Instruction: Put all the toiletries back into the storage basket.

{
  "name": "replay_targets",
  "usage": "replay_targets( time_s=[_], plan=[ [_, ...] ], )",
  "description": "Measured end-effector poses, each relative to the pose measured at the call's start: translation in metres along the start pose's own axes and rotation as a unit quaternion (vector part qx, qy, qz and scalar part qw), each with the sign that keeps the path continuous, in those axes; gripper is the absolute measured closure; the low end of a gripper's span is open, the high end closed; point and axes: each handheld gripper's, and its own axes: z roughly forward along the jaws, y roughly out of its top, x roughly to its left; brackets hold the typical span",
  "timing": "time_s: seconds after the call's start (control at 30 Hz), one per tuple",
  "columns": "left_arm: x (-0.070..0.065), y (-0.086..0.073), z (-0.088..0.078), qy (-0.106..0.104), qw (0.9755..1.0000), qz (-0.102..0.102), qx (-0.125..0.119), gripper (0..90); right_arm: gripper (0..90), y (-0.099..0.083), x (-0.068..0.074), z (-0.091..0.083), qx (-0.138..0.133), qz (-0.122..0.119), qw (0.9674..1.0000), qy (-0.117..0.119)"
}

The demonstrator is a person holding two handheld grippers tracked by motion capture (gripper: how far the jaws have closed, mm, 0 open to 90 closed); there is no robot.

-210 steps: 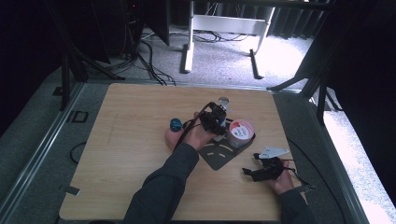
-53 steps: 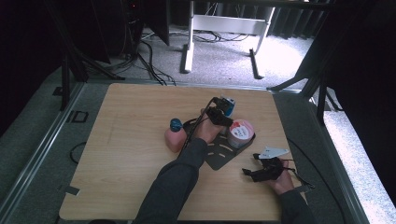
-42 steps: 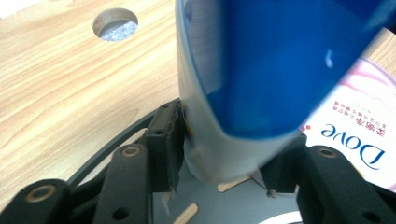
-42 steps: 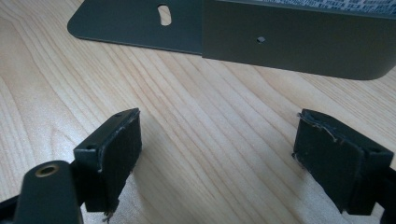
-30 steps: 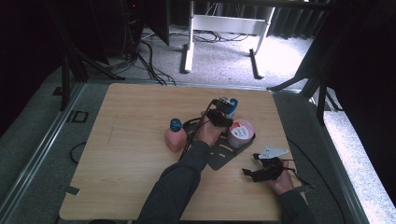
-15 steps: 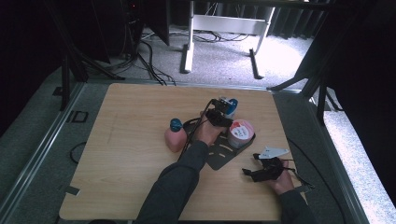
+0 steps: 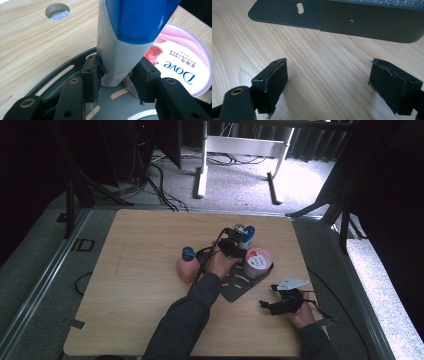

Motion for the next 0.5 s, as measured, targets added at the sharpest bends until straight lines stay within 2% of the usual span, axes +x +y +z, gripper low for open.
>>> replay_targets(
  time_s=[0.2,0.33,0.5],
  plan=[
    [0.001,-0.001,-0.001,-0.006,1.0,0.0,0.002,57.8,15.0,0.0,0.0,0.0,0.0,0.0,1.0,0.0],
    [0.001,-0.003,-0.003,0.002,1.0,0.002,0.001,51.9,15.0,0.0,0.0,0.0,0.0,0.0,1.0,0.0],
    [0.001,-0.006,-0.011,0.006,1.0,0.006,0.003,49.4,14.9,0.0,0.0,0.0,0.0,0.001,1.0,0.0]
  ],
)
